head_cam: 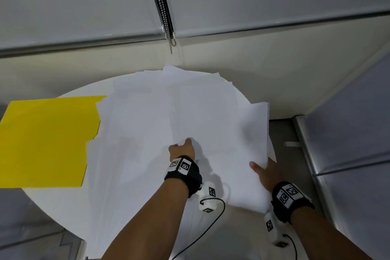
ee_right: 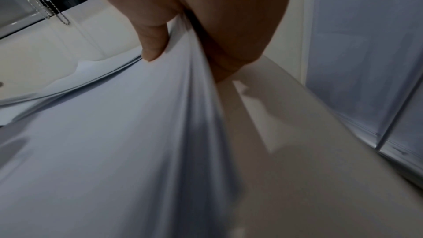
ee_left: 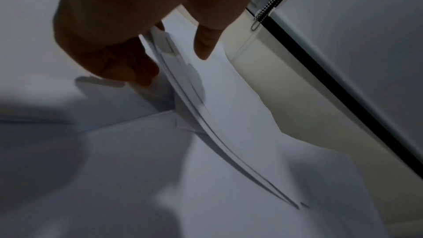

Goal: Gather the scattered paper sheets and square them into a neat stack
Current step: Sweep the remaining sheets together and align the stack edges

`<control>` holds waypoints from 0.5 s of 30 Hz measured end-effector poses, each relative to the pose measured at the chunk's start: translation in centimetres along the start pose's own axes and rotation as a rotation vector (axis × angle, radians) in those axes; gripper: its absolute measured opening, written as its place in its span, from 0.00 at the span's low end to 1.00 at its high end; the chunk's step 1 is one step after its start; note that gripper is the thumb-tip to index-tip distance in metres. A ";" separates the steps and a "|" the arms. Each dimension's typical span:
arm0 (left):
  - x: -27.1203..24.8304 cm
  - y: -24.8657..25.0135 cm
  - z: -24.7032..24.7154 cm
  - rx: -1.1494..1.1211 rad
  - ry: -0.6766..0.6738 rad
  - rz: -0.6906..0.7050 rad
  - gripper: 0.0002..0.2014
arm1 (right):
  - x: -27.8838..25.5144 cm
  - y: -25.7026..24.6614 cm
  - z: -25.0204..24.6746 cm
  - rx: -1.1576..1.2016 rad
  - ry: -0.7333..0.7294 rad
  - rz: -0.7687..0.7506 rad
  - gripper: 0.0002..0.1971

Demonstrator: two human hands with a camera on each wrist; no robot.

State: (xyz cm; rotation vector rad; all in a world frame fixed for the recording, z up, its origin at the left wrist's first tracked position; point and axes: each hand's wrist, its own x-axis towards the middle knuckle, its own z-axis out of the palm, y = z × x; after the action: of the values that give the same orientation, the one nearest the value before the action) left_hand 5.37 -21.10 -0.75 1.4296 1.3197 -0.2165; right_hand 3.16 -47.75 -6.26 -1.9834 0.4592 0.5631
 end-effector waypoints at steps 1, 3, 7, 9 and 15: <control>0.2 0.2 0.1 0.025 -0.009 0.000 0.35 | 0.0 0.0 0.0 -0.002 -0.003 -0.001 0.17; 0.7 0.4 0.6 0.045 -0.020 -0.003 0.38 | -0.1 0.0 -0.1 -0.003 -0.014 -0.004 0.18; 1.7 0.7 0.9 0.142 0.017 0.095 0.31 | -0.3 -0.3 -0.2 -0.016 -0.027 0.016 0.18; 1.8 0.8 0.5 0.138 0.014 0.141 0.31 | -0.5 -0.8 -0.3 0.003 -0.033 0.018 0.17; 2.9 0.1 -5.4 0.189 0.023 0.446 0.24 | -0.8 -1.3 -0.5 0.062 -0.066 0.030 0.18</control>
State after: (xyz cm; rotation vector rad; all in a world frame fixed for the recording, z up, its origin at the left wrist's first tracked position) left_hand 3.69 -15.24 -0.88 1.8507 0.9846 -0.0274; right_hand 3.26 -47.55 -4.66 -1.8959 0.4611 0.6236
